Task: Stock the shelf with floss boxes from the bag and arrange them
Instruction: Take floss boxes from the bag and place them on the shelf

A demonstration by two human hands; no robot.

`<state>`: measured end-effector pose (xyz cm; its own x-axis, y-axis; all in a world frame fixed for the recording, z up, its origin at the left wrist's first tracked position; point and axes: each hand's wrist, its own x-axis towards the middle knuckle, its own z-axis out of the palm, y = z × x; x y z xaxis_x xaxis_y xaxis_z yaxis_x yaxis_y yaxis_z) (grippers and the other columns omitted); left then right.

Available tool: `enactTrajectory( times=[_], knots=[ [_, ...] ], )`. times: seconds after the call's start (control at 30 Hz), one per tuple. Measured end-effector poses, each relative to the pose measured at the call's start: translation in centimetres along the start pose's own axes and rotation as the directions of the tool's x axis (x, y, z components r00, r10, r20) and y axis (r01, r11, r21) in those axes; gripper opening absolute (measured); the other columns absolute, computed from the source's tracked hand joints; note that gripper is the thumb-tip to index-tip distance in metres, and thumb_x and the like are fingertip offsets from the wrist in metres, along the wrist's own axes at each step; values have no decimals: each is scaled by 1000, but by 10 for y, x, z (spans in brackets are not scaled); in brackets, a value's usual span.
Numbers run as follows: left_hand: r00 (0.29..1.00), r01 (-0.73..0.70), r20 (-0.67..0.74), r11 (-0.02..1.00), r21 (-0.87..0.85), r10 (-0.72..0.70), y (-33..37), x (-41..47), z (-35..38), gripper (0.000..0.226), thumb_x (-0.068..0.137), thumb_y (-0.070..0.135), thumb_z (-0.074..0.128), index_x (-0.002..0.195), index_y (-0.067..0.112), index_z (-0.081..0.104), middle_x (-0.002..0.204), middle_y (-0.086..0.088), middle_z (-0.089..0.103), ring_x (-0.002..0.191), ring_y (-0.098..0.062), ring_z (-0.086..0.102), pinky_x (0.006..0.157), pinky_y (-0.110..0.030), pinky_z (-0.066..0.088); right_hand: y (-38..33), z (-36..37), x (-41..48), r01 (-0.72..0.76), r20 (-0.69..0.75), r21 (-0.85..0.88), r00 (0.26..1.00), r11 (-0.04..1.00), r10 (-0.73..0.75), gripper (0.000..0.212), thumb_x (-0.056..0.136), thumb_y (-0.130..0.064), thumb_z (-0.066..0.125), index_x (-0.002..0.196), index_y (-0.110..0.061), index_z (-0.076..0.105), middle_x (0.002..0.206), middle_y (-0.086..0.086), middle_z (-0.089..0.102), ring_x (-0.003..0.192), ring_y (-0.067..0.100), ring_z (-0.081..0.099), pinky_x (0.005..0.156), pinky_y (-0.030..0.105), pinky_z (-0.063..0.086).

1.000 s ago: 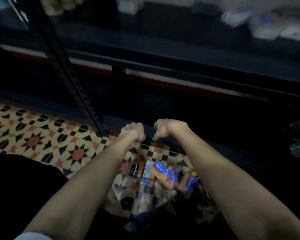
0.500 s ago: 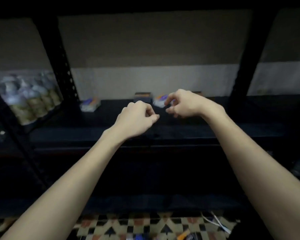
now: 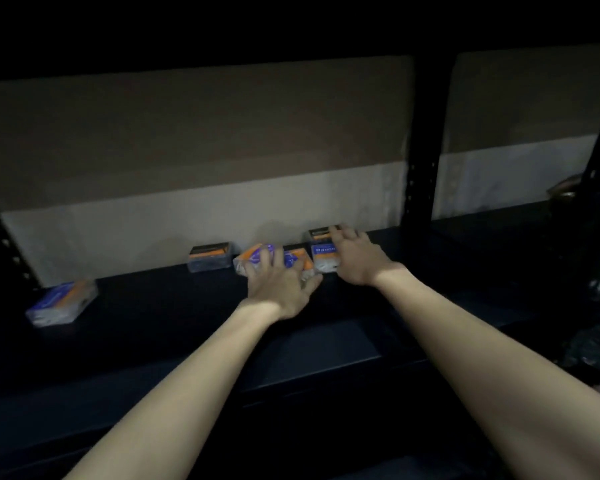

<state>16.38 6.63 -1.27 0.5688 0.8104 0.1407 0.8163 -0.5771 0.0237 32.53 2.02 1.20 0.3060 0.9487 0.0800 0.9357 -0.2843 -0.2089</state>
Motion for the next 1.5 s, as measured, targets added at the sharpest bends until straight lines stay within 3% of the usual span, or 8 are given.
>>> enactTrajectory(
  times=[0.2,0.37,0.6,0.87,1.03,1.23,1.37,1.5],
  knots=[
    [981,87,-168,995,-49,-94,-1,-10,-5,58,90,66,45,122,18,48,134,-16,53,124,-39,46,105,-55,27,-1,9,6,60,32,-90,998,994,-58,65,86,-37,55,144,-17,34,152,14,31,140,39,28,110,57,33],
    [983,158,-54,963,-218,-174,-1,-26,-21,63,85,43,66,130,9,38,141,-18,40,125,-43,44,96,-48,40,-14,-23,-18,-17,187,-144,981,989,44,78,75,-42,77,136,-14,39,140,13,48,118,33,56,91,38,50],
    [994,-105,-41,960,-261,98,24,-89,-67,63,80,34,72,123,2,39,116,-20,59,111,-38,55,75,-32,37,-20,-75,-107,-55,328,-238,935,970,134,43,68,-39,85,91,-10,63,91,8,67,68,22,62,48,26,47],
    [886,-308,271,914,-264,376,87,-147,-84,75,73,36,76,133,11,38,91,3,53,90,-21,55,68,-32,41,16,-78,-199,-256,666,-179,679,950,309,48,67,-24,86,110,-8,71,105,16,75,97,27,71,80,42,59],
    [738,-322,544,917,-235,398,115,-164,8,77,60,40,80,121,8,44,99,-7,65,87,-27,67,79,-44,58,49,7,-225,-327,765,-279,493,903,414,77,41,-42,97,106,-8,73,100,13,76,99,32,72,84,49,58],
    [681,-147,702,978,-150,210,113,-195,171,71,74,32,80,131,6,46,125,-14,53,93,-26,60,59,-32,51,57,170,-241,-395,804,-199,457,897,380,86,50,-45,94,119,-5,63,118,8,66,103,30,65,88,41,56],
    [660,43,750,994,-99,47,95,-229,262,87,75,43,77,141,5,35,141,-20,42,124,-35,51,89,-35,48,55,274,-269,-493,766,-74,529,867,366,45,64,-39,89,89,-12,62,103,8,64,90,26,63,78,37,54],
    [629,223,776,968,-113,-54,82,-265,312,96,70,50,80,139,2,35,138,-17,46,122,-33,53,85,-32,49,51,345,-297,-576,770,-1,522,818,368,67,66,-38,88,120,-10,61,117,9,63,109,27,62,83,35,53]
  ],
)
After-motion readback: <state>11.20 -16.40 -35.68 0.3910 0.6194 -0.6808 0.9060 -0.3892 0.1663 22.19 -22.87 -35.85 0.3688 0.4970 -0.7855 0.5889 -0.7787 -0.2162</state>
